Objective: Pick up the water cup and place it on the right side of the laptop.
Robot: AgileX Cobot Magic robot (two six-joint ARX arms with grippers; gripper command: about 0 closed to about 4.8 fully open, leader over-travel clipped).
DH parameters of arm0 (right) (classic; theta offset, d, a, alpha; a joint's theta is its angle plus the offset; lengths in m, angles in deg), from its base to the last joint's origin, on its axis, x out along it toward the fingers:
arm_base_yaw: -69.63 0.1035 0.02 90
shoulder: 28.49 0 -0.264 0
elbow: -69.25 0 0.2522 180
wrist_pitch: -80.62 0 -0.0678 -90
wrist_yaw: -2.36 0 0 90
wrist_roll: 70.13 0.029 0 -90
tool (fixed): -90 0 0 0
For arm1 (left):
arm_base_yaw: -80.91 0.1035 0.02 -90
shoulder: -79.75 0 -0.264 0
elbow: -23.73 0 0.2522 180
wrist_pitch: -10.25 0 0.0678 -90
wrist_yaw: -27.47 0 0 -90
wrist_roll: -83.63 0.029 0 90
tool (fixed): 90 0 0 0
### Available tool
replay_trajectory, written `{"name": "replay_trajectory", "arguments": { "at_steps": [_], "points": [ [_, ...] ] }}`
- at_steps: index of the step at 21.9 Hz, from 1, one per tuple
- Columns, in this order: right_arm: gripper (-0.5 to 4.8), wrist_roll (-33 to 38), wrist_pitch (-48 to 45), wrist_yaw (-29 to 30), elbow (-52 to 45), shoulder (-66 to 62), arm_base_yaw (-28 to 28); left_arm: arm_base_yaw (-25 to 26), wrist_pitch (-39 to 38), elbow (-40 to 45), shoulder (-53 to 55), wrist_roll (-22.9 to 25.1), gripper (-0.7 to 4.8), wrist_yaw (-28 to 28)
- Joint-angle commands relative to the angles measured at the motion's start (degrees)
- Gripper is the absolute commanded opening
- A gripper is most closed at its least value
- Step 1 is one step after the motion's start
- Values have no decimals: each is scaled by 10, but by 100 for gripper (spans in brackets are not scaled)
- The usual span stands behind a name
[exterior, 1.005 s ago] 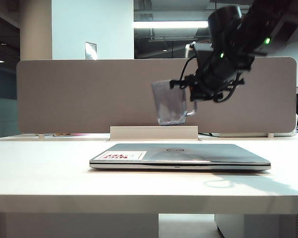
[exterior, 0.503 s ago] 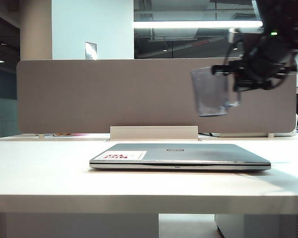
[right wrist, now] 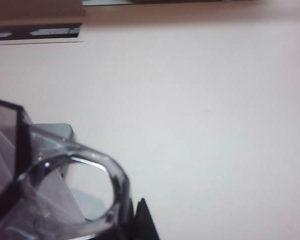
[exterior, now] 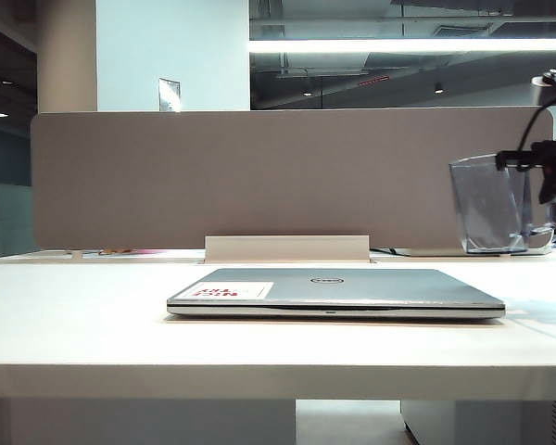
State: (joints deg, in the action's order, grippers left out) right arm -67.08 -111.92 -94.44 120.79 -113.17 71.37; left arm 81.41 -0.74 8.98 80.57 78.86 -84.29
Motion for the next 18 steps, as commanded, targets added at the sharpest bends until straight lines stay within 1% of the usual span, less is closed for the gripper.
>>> {"name": "replay_trajectory", "arguments": {
  "at_steps": [1, 5, 8, 10, 18],
  "points": [
    [-7, 4, -42, 18, -15, 3, -16, -1, 6, -3, 0, -2, -6, -3],
    [-7, 4, -44, 21, -19, -5, -35, -1, 6, -3, 0, -2, -6, -3],
    [-7, 10, -52, 45, -19, -21, -56, -1, 6, -3, 0, -2, -6, -3],
    [-7, 17, -59, 55, -19, -34, -57, -1, 6, -3, 0, -2, -6, -3],
    [-7, 17, -90, 55, -19, -80, -57, -1, 6, -3, 0, -2, -6, -3]
  ]
}}
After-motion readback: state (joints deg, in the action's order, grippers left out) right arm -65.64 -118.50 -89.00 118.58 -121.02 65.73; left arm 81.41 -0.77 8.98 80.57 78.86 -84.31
